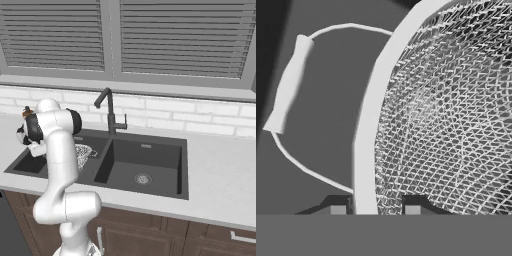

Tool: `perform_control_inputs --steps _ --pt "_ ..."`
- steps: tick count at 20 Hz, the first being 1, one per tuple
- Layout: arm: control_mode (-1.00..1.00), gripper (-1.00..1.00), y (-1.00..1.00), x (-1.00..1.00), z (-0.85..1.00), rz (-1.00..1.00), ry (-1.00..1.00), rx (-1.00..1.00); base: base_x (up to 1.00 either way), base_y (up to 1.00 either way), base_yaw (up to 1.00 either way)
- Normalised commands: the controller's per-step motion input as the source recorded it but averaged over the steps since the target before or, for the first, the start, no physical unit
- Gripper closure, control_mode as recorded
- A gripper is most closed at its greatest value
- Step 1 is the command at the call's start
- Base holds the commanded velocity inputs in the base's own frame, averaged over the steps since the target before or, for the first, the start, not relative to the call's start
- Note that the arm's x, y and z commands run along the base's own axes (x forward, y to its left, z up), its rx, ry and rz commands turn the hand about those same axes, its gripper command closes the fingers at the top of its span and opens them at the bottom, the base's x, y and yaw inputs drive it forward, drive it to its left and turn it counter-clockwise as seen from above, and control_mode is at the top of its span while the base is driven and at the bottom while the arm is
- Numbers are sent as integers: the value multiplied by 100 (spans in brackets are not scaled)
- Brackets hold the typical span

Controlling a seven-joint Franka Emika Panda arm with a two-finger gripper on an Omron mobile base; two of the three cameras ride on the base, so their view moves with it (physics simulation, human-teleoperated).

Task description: Put the colander in the sink, put the peach in the colander, and turn on the sink faucet and pour water over the colander.

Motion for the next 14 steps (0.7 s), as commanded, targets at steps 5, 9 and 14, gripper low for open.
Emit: perform_control_inputs --steps 5,9,14 --pt "-100 100 -28 -32 -15 0 -13 -8 0 0 0" --pt "-100 100 -21 -19 -27 0 -7 -6 0 0 0" --pt "-100 100 -12 0 -25 0 0 -3 0 0 0"
